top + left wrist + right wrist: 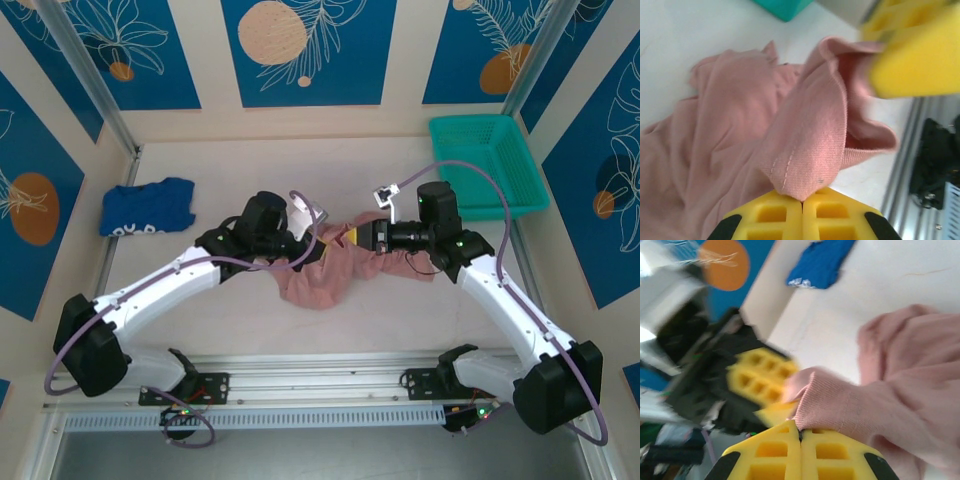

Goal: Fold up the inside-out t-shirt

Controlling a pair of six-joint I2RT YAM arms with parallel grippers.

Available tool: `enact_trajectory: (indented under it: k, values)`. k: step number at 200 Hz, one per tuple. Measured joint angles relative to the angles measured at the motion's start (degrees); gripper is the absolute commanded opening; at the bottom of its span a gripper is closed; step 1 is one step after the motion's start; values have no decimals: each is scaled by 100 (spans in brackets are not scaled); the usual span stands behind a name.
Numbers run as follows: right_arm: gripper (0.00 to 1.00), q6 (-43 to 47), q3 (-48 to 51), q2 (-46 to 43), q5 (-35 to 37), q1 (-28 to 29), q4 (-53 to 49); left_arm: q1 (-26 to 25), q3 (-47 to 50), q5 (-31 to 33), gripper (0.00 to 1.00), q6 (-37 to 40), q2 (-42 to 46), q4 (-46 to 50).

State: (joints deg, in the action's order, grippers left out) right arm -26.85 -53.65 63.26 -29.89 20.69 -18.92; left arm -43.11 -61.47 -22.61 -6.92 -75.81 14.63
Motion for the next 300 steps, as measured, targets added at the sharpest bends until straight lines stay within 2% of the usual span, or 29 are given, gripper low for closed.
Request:
enact_trajectory:
  k: [19,37,56,74,95,128,165,218,238,242,255,262,280,300]
  values:
    - [0,155,-151,-17,708,59,-352,42,308,-625,0,-20,437,-280]
    - [0,302,-168,-46,1084,177,-531,50,605,-1023,0,-68,887,-608]
    - [12,468,-177,-46,1272,361,-728,72,739,-1021,0,-114,1117,-734]
    - [23,651,-186,-55,1344,376,-868,96,743,-767,0,-129,1117,-688]
    - [33,769,-186,-149,1152,352,-916,101,743,-551,0,-125,984,-608]
    - [41,634,-61,-378,417,380,-494,101,743,-474,0,-149,699,-564]
    - [42,415,332,-345,70,691,42,101,741,-420,0,-210,667,-566]
    - [42,262,927,-243,273,1298,911,101,658,-278,0,-584,660,-612]
    - [38,238,977,-52,533,1478,1156,101,658,-280,0,-693,662,-632]
    - [33,232,981,-20,586,1506,1209,101,658,-280,0,-717,662,-634]
    - [8,245,990,31,734,1552,1331,101,658,-278,0,-776,664,-645]
    - [0,267,997,31,796,1556,1384,101,658,-278,0,-785,664,-649]
    - [0,343,1036,-24,955,1554,1462,122,658,-251,0,-824,686,-649]
    - [0,420,1117,-164,968,1491,1517,240,710,-238,12,-905,769,-651]
